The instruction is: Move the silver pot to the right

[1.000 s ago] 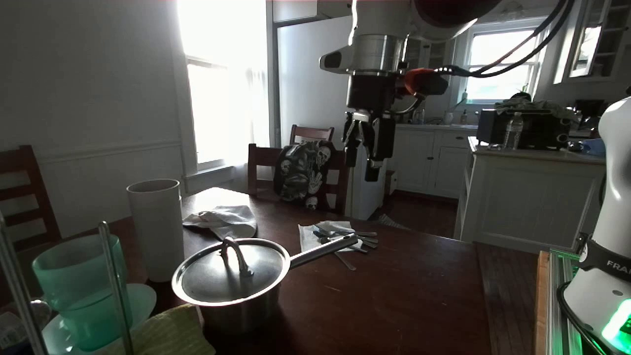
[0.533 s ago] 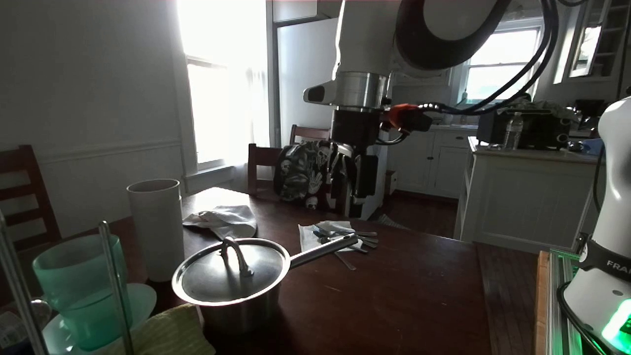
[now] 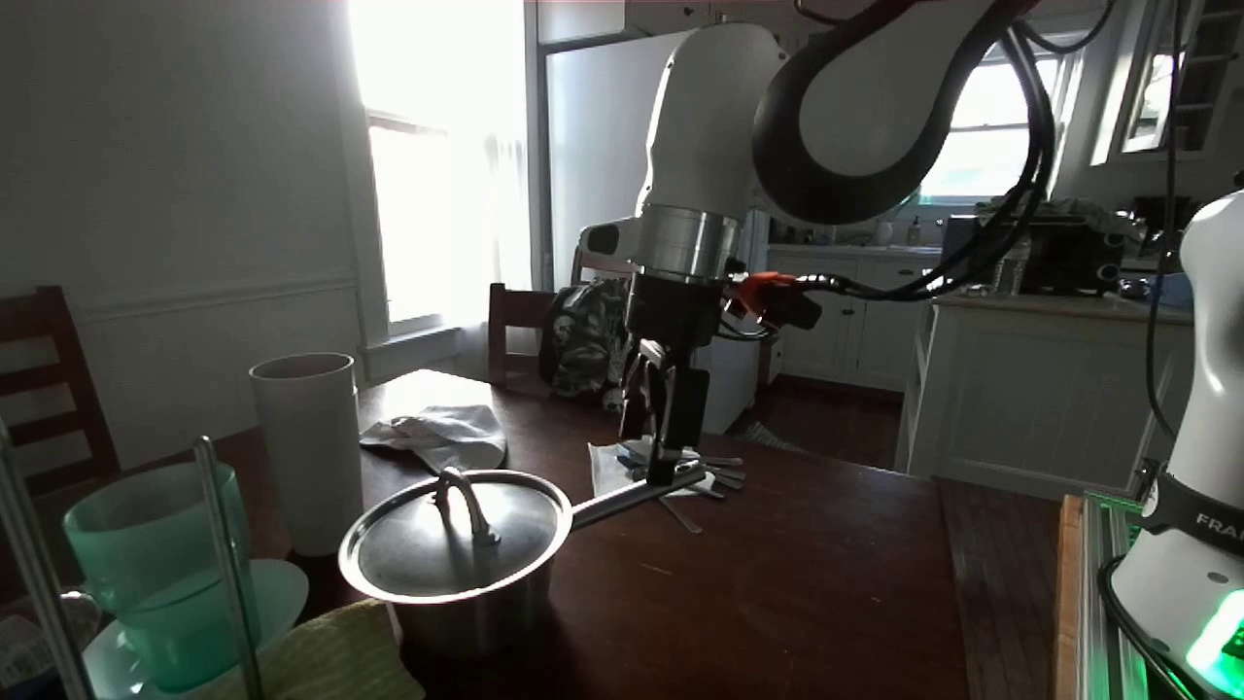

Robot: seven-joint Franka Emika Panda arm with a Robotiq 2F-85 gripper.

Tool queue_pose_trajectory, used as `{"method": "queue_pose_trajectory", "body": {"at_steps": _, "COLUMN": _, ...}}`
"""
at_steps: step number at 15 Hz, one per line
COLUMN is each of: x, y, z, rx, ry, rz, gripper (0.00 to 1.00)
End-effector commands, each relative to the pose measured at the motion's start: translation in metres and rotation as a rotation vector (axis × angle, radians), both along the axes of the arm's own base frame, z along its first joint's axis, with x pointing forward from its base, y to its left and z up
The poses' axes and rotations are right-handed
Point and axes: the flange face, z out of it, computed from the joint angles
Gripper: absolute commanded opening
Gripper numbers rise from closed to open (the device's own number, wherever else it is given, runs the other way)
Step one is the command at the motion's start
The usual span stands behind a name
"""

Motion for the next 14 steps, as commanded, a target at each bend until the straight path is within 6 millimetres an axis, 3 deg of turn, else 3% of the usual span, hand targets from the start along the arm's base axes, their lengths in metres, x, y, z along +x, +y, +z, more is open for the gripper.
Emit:
{"method": "queue_pose_trajectory", "body": {"at_steps": 1, "x": 0.003, "y": 0.003, "z": -0.02, "rx": 0.033, "ry": -0.011, "rz": -0.015, "gripper": 1.0}}
{"method": "queue_pose_trajectory", "body": {"at_steps": 11, "x": 0.019, "y": 0.001, "z": -0.055, "rx": 0.076, "ry": -0.069, "rz": -0.012, "gripper": 1.0}}
{"method": "queue_pose_trajectory", "body": {"at_steps": 14, "x": 0.022, "y": 0.004, "z": -0.059, "rx": 0.086, "ry": -0.089, "rz": 0.002, "gripper": 0.77}}
